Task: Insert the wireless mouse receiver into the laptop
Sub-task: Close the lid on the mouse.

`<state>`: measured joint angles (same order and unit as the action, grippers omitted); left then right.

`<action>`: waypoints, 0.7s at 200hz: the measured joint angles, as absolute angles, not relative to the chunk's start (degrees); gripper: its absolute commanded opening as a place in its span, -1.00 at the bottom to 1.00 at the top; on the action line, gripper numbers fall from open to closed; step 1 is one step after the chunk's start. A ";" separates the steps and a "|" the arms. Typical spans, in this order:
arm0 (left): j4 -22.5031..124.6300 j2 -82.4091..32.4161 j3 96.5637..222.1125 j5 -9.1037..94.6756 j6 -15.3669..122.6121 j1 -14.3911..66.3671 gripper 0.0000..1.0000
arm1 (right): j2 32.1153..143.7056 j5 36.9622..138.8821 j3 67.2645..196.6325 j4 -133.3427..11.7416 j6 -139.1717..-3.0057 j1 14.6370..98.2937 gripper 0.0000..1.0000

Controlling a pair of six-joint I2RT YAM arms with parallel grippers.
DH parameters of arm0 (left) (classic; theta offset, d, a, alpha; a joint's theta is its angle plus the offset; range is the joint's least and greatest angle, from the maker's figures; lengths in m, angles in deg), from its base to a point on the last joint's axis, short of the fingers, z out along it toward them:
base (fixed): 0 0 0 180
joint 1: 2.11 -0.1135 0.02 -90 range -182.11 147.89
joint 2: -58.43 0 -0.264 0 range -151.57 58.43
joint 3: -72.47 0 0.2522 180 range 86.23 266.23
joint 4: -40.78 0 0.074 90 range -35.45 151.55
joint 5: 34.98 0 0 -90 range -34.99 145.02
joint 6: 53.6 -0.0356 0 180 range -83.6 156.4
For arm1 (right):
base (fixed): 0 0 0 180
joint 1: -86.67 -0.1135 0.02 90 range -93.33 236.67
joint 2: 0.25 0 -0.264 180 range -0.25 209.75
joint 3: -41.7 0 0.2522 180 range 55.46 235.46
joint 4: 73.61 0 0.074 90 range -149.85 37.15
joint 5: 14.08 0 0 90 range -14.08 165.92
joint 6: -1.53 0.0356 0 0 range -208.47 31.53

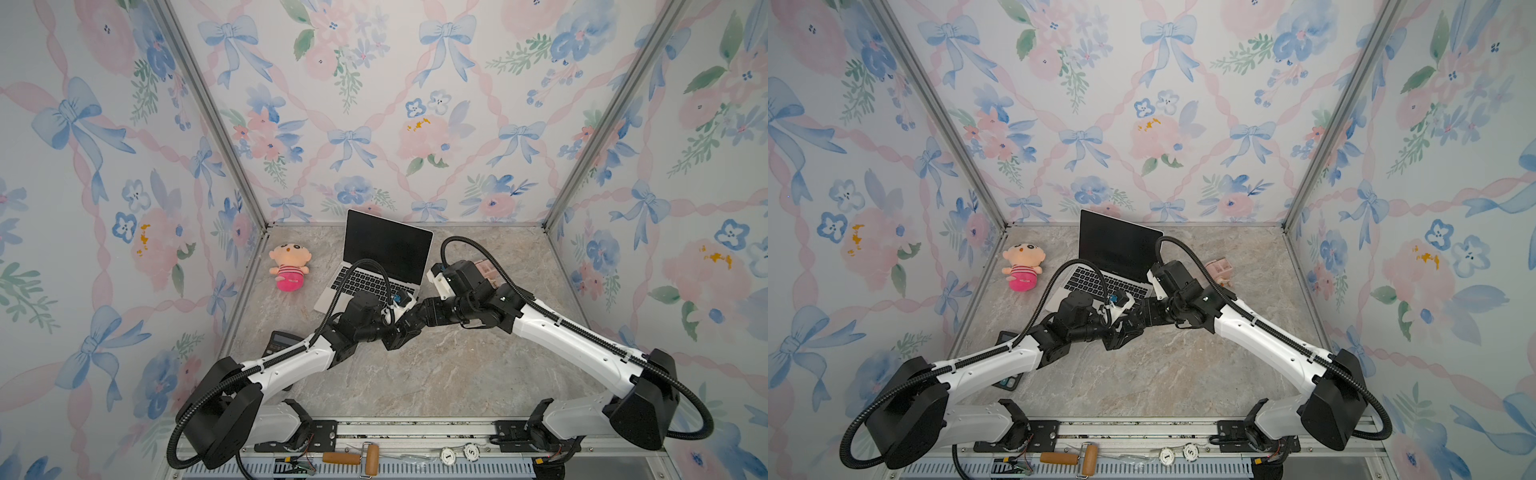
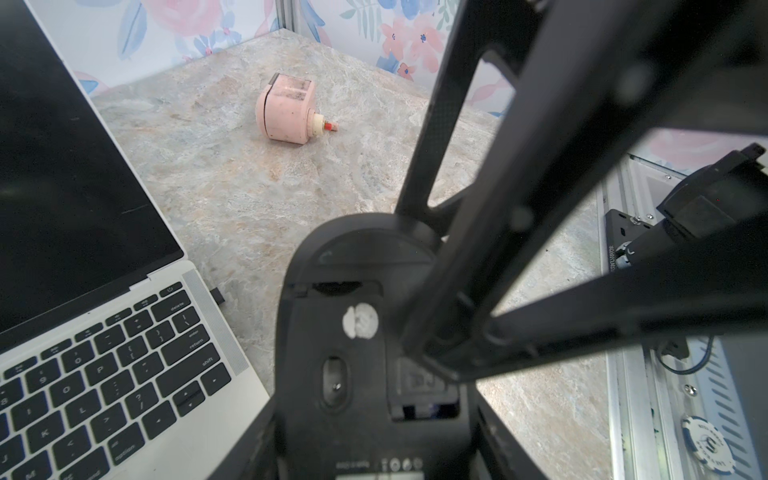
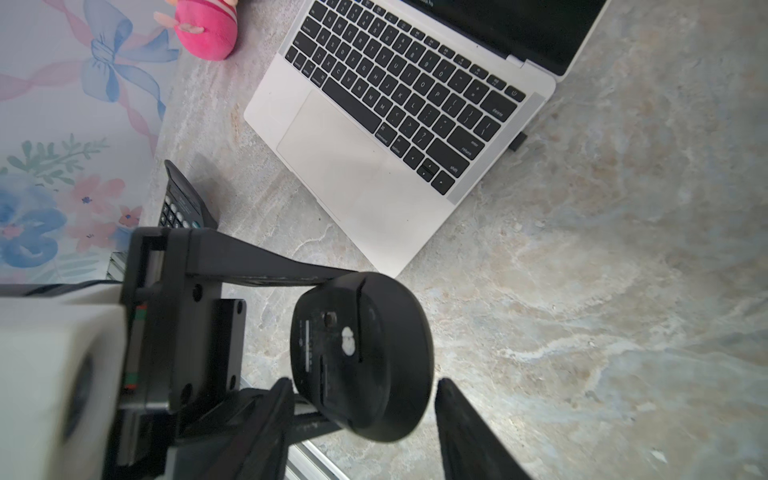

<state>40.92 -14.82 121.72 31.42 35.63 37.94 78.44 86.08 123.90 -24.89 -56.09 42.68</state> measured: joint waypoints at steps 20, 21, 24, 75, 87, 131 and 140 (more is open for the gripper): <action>40.90 -14.82 121.72 31.42 35.82 37.94 -1.00 | 76.17 87.06 122.98 -26.97 -52.18 44.84 0.18; 40.90 -14.82 121.72 31.42 35.85 37.94 -1.00 | 76.04 87.06 122.90 -27.05 -52.00 44.98 0.18; 40.90 -14.82 121.72 31.42 35.95 37.94 -1.00 | 75.45 87.08 122.44 -27.62 -50.98 45.54 0.19; 38.08 -14.82 121.70 31.62 40.15 37.94 -1.00 | 68.52 84.50 112.01 -38.33 -38.24 48.87 0.22; 37.01 -14.82 121.65 31.70 41.66 37.94 -1.00 | 68.13 84.00 109.50 -41.30 -35.31 48.87 0.19; 34.29 -14.84 120.84 32.29 46.29 38.05 -1.00 | 69.04 83.30 104.49 -50.75 -27.72 48.80 0.11; 33.81 -14.84 120.84 32.29 46.99 38.05 -1.00 | 69.41 83.32 104.43 -52.30 -26.67 48.78 0.09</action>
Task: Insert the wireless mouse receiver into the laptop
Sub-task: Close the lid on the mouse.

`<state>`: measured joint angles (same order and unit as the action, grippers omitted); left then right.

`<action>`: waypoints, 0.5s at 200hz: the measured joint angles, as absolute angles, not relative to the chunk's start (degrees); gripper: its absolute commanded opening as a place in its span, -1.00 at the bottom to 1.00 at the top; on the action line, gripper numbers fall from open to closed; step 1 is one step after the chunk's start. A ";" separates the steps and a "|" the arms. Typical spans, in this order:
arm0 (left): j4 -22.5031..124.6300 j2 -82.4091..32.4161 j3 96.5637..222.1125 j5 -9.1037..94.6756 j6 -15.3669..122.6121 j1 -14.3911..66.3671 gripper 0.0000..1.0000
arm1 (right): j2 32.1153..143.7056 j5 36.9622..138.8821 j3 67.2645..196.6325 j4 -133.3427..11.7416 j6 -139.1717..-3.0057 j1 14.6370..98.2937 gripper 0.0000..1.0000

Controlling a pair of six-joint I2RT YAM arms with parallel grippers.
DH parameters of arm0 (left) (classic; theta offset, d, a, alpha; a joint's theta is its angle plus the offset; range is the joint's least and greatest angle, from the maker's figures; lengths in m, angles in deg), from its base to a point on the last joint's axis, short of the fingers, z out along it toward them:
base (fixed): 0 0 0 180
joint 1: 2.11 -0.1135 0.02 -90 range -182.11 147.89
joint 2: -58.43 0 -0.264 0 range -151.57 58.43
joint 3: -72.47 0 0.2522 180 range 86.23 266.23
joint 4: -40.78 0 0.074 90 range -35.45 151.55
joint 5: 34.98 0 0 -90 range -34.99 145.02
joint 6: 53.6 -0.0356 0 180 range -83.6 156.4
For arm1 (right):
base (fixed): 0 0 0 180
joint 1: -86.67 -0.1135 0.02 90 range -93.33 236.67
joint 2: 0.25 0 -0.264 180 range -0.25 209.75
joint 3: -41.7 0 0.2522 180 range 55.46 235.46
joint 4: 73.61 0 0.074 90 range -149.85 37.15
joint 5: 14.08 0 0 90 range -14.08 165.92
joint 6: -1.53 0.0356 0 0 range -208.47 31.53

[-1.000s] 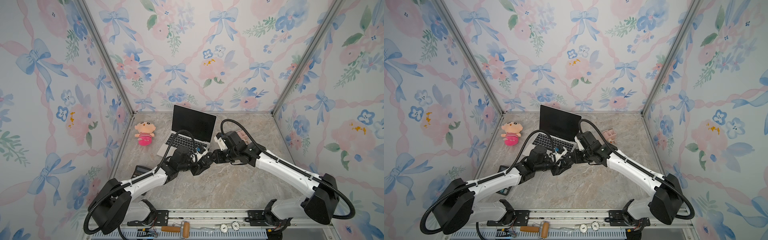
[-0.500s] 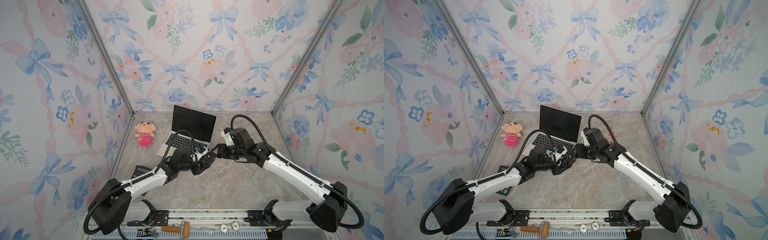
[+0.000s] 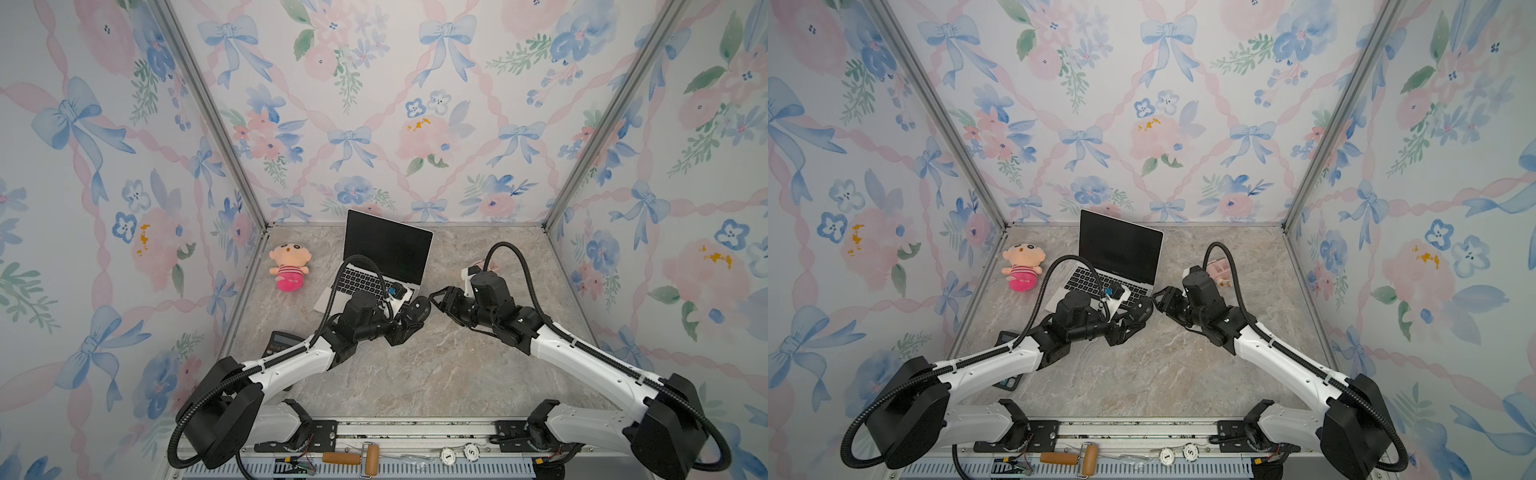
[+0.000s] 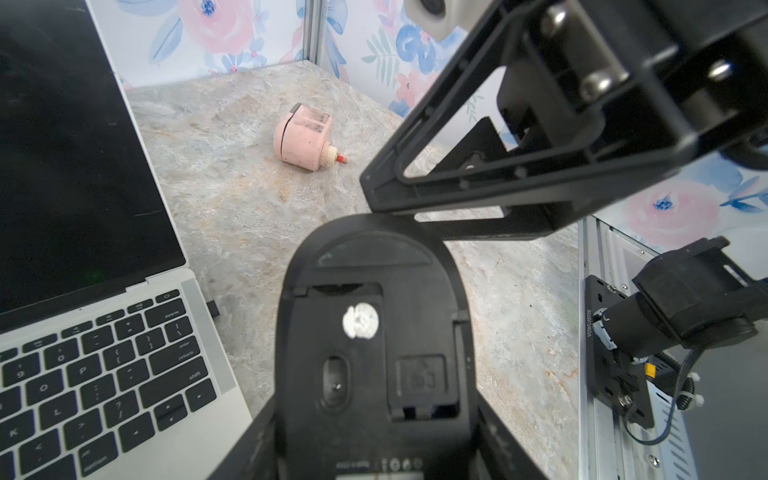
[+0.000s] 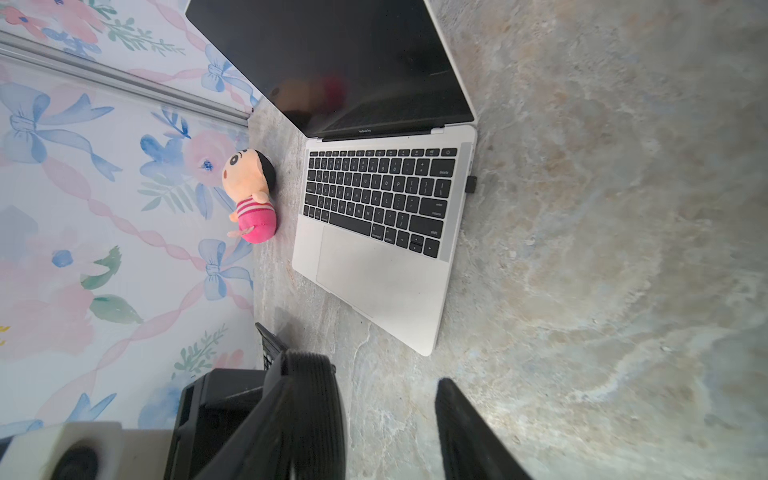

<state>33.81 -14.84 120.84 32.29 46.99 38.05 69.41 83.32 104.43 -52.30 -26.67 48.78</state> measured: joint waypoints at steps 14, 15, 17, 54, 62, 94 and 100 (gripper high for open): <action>33.27 -14.84 120.84 32.36 47.67 38.14 -1.00 | 69.87 83.37 104.38 -54.48 -25.58 48.73 0.03; 33.22 -14.84 120.84 32.38 47.71 38.16 -1.00 | 69.87 83.34 104.38 -54.57 -25.54 48.73 0.02; 33.22 -14.84 120.84 32.40 47.80 38.16 -1.00 | 69.94 83.34 104.38 -54.75 -25.51 48.73 0.01; 32.81 -14.84 120.84 32.73 49.18 38.38 -1.00 | 70.16 83.32 103.86 -57.57 -23.94 48.01 -0.11; 32.74 -14.84 120.84 32.75 49.40 38.38 -1.00 | 70.18 83.34 103.69 -57.81 -23.83 47.66 -0.16; 33.09 -14.84 120.84 33.30 50.25 38.49 -1.00 | 70.53 82.56 102.83 -59.75 -22.61 46.59 -0.29; 33.18 -14.84 120.84 33.39 50.47 38.53 -1.00 | 70.62 82.32 102.81 -60.06 -22.54 46.42 -0.32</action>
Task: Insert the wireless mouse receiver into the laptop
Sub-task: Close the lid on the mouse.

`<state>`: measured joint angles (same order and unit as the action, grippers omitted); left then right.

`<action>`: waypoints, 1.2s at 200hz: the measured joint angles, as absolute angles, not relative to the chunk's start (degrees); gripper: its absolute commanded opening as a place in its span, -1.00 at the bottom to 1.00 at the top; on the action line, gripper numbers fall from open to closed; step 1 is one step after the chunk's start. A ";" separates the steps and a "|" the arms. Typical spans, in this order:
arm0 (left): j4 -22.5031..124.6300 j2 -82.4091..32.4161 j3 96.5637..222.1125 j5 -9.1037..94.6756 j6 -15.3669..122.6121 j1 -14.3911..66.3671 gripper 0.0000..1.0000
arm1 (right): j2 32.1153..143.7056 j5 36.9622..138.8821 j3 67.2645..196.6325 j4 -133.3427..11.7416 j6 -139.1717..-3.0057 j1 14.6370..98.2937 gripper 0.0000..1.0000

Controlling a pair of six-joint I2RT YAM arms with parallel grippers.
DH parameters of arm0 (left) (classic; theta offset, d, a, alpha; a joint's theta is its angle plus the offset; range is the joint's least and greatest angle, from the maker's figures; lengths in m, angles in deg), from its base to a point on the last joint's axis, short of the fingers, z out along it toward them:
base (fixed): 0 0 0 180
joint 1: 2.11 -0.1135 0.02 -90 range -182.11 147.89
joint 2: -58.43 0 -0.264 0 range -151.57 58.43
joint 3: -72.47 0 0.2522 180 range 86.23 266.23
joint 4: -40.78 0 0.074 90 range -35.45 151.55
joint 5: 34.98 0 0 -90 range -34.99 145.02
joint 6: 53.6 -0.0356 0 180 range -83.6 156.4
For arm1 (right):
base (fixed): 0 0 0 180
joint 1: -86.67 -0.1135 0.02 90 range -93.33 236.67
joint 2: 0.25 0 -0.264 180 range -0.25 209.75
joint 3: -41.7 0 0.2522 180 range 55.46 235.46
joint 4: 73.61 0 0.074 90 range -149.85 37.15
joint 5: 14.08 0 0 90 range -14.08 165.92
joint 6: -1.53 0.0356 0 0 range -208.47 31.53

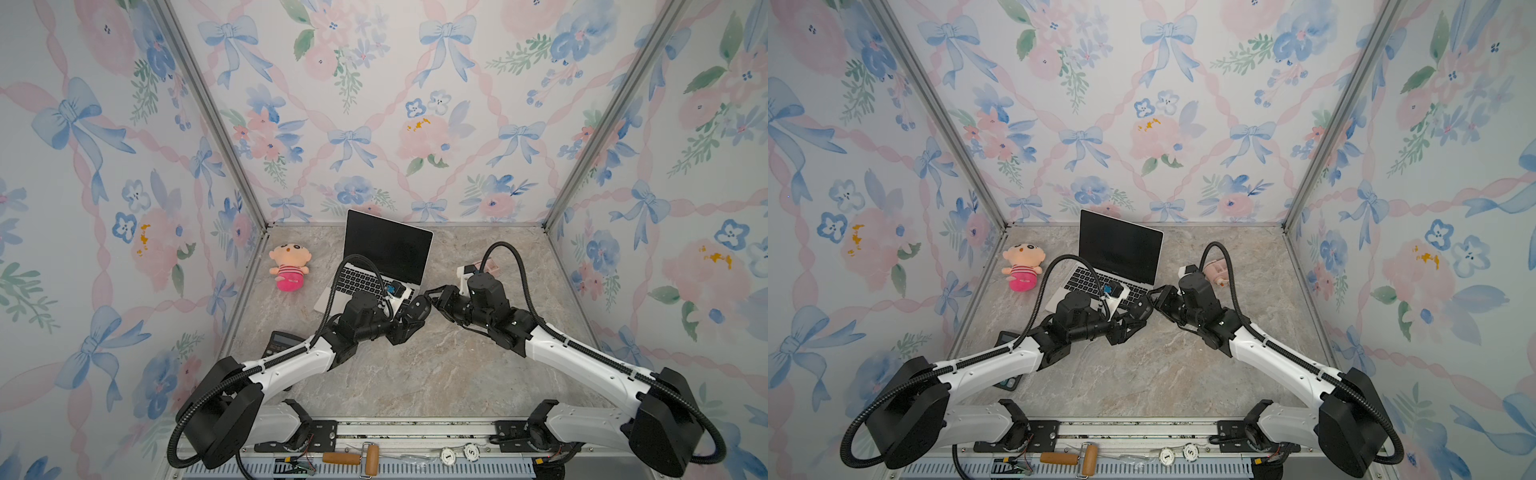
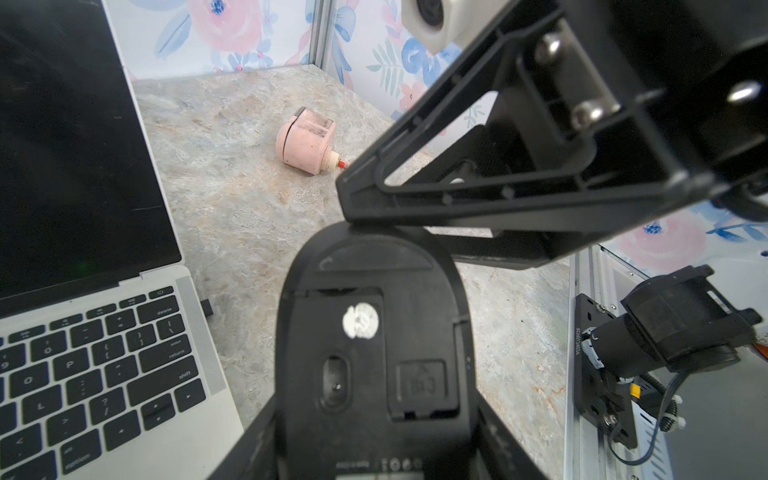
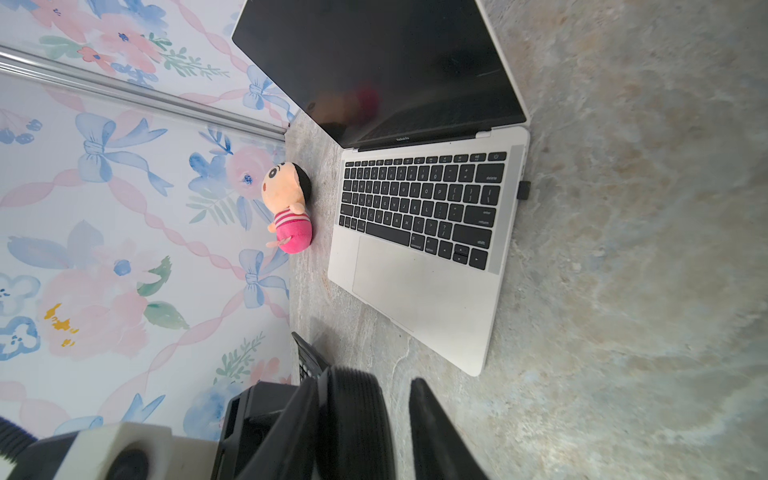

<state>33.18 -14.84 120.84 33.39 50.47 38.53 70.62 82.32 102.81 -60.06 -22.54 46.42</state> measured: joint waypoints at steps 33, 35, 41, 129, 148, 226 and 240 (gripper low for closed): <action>33.42 -14.84 120.82 34.85 51.69 39.19 -1.00 | 70.92 80.76 102.22 -61.94 -21.71 45.04 -0.50; 33.42 -14.82 120.82 34.96 51.71 39.19 -1.00 | 70.92 80.59 102.16 -62.05 -21.75 45.00 -0.51; 33.44 -14.82 120.80 35.35 51.98 39.34 -1.00 | 70.92 80.17 102.02 -62.31 -21.56 44.93 -0.52; 33.64 -13.68 120.19 39.18 54.71 40.26 -1.00 | 71.08 75.82 101.02 -64.91 -20.97 43.01 -0.54; 33.66 -13.68 120.19 39.42 54.73 40.26 -1.00 | 71.16 75.65 101.08 -64.47 -21.41 42.59 -0.35; 29.79 -13.90 120.32 38.50 55.63 40.17 -1.00 | 70.90 77.22 103.23 -57.06 -24.68 40.74 0.32; 29.11 -14.36 120.34 37.61 55.98 40.06 -1.00 | 70.90 77.60 103.25 -57.00 -24.86 40.74 0.30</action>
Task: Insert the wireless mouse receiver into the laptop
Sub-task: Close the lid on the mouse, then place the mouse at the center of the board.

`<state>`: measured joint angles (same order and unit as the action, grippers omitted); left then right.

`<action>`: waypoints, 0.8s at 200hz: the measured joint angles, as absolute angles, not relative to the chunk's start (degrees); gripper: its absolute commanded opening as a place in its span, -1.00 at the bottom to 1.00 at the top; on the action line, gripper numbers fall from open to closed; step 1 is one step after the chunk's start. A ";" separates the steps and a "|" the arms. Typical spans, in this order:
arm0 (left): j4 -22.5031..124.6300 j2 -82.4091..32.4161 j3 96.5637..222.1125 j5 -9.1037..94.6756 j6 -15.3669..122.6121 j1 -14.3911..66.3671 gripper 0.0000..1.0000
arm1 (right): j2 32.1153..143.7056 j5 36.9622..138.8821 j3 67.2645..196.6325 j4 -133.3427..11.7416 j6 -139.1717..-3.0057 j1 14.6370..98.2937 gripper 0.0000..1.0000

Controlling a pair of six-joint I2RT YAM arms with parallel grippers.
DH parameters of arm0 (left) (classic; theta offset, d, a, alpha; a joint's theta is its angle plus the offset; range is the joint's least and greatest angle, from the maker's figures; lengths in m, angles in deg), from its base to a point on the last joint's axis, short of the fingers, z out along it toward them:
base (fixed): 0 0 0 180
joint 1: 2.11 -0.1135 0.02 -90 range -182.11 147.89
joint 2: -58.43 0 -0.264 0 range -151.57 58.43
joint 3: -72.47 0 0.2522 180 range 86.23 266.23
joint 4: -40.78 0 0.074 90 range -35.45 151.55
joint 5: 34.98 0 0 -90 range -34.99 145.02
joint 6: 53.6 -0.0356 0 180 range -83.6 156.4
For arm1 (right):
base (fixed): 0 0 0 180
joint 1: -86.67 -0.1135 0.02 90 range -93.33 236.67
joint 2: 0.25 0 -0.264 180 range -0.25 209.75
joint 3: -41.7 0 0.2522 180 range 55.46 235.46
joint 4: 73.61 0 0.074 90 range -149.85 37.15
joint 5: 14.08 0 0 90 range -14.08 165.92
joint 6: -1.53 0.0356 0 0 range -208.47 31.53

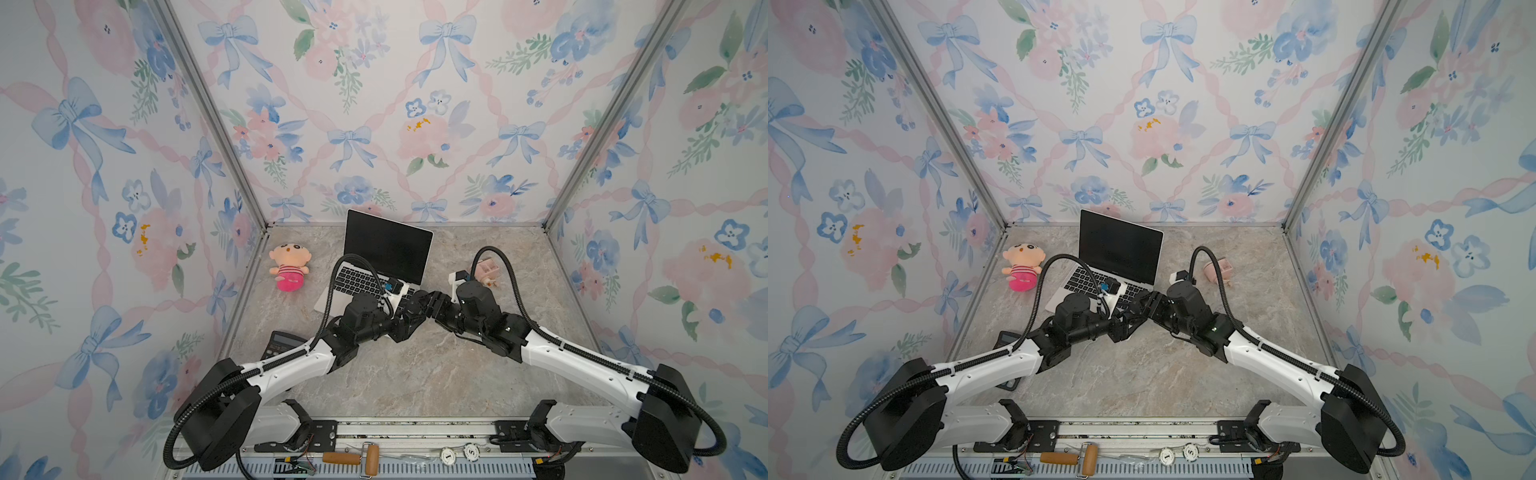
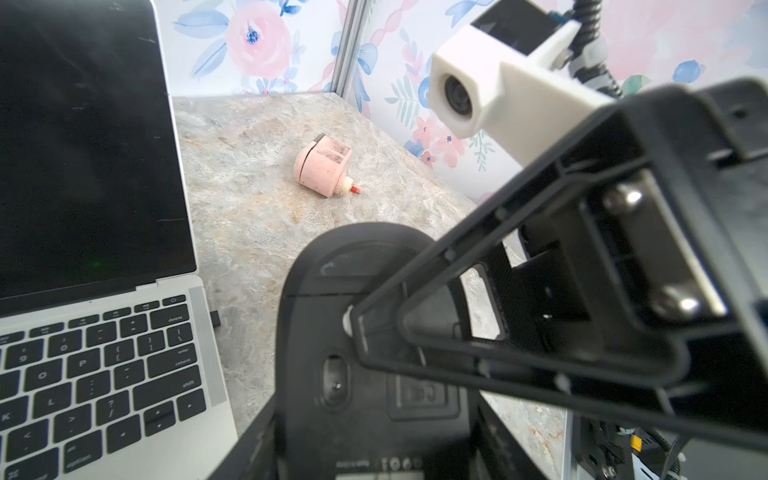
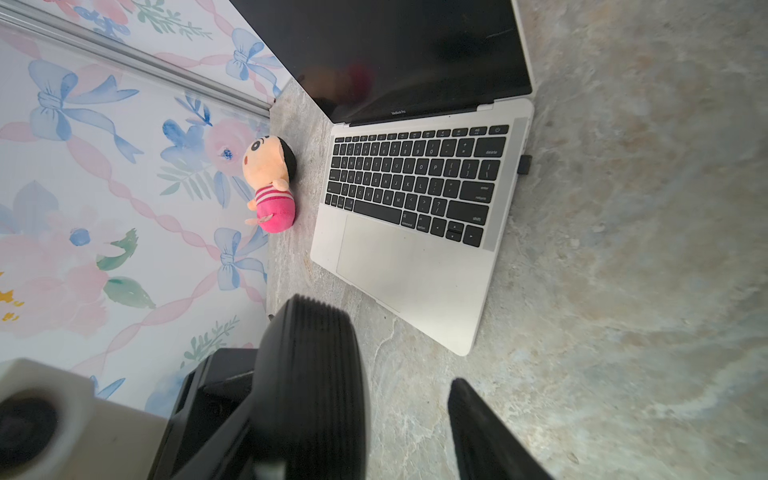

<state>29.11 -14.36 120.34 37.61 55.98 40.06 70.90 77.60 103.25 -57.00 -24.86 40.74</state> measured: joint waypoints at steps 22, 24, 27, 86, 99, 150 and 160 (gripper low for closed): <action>28.18 -15.32 120.63 36.01 56.22 39.87 -1.00 | 71.14 78.60 103.25 -56.89 -25.27 40.76 0.15; 28.09 -15.45 120.65 35.88 56.22 39.87 -1.00 | 71.23 78.71 103.27 -56.89 -25.58 40.74 0.14; 27.96 -15.59 120.67 35.66 56.24 39.87 -1.00 | 71.29 78.82 103.27 -56.89 -25.41 40.74 0.12; 27.50 -16.77 120.87 33.39 56.61 39.52 -0.52 | 72.65 80.20 104.60 -56.34 -27.11 40.74 -0.44; 27.24 -16.61 120.84 33.28 56.59 39.49 0.05 | 72.65 80.15 105.46 -55.16 -27.98 40.74 -0.45; 30.56 -12.88 120.78 33.78 53.81 39.34 0.96 | 73.68 78.91 112.84 -42.22 -35.35 43.82 -0.45; 31.98 -11.80 120.41 34.39 52.85 39.32 0.96 | 74.70 78.19 115.01 -38.22 -37.80 45.54 -0.45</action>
<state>31.98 -11.80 120.41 34.39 52.85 39.32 74.70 78.19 115.01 -38.22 -37.80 45.54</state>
